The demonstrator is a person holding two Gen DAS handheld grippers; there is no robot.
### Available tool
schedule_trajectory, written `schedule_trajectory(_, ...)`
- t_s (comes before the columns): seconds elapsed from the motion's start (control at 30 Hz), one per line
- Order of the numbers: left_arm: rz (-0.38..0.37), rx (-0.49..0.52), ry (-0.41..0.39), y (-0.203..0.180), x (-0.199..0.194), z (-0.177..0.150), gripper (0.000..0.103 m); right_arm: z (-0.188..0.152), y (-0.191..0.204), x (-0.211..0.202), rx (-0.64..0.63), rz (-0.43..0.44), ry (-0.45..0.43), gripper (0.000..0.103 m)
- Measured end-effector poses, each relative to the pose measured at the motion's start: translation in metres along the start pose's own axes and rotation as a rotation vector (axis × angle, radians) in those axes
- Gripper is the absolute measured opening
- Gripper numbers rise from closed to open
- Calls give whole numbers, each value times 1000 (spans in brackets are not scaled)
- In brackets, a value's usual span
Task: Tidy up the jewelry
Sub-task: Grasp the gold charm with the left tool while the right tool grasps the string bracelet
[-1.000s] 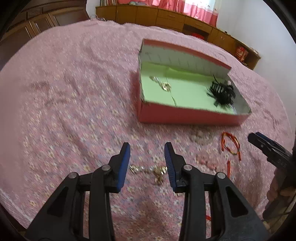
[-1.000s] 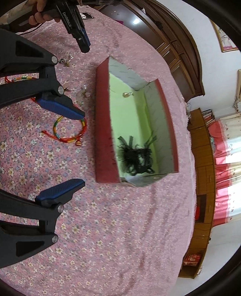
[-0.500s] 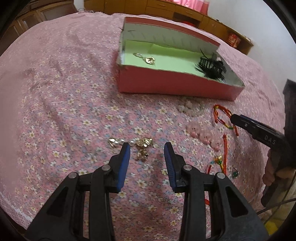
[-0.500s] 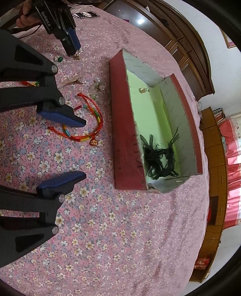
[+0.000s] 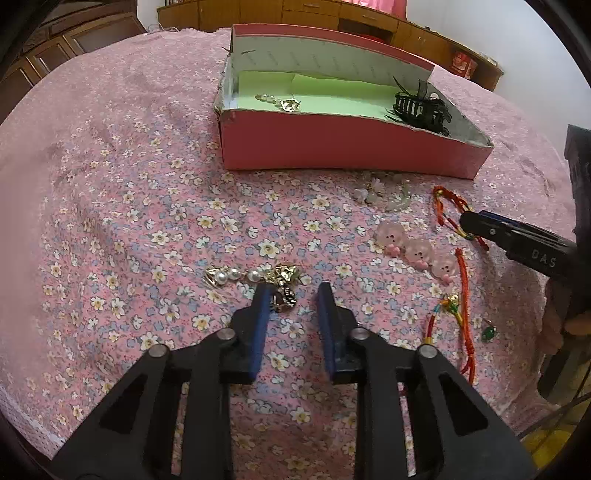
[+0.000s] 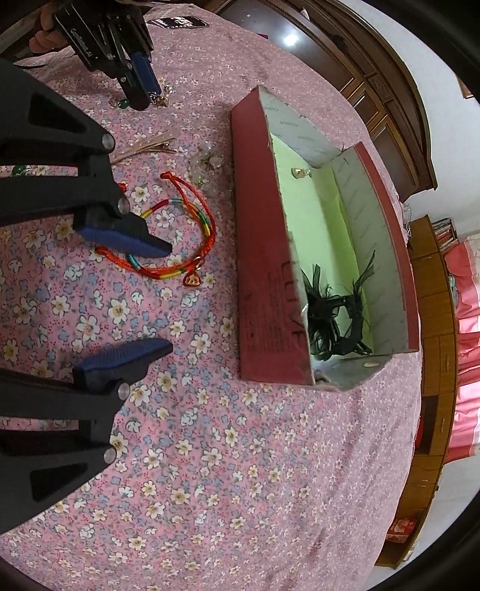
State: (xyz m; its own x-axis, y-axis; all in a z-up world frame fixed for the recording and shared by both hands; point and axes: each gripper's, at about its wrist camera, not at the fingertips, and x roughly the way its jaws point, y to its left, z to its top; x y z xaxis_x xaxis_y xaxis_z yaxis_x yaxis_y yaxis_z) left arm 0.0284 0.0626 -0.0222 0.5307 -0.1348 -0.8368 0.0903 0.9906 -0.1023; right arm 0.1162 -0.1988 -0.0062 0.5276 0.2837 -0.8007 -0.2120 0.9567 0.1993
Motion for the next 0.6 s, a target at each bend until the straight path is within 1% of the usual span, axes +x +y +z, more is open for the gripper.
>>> schedule_trajectory(0.03, 5, 2, -4, 0, 0, 0, 6, -1, -1, -2, 1, 2, -1, 34)
schedule_trajectory(0.07, 6, 4, -7, 0, 1, 1, 6, -1, -1, -3, 2, 4, -1, 32)
schedule_trajectory(0.13, -3, 1, -10, 1, -1, 0, 6, -2, -1, -4, 3, 9, -2, 22)
schedule_trajectory(0.17, -7, 1, -12, 1, -1, 0, 6, -3, -2, -6, 4, 13, -3, 19)
schedule_trajectory(0.2, -10, 1, -14, 1, -3, -1, 6, -3, -2, -7, 7, 17, -5, 12)
schedule_trajectory(0.3, -19, 0, -23, 3, -10, -4, 6, -5, 0, -11, 8, 35, -11, 8)
schedule_trajectory(0.5, -48, -5, -57, 3, -27, -7, 6, -8, 1, -24, 6, 61, -36, 6)
schedule_trajectory(0.6, -61, -9, -76, 3, -36, -7, 6, -8, 1, -35, 8, 71, -70, 6)
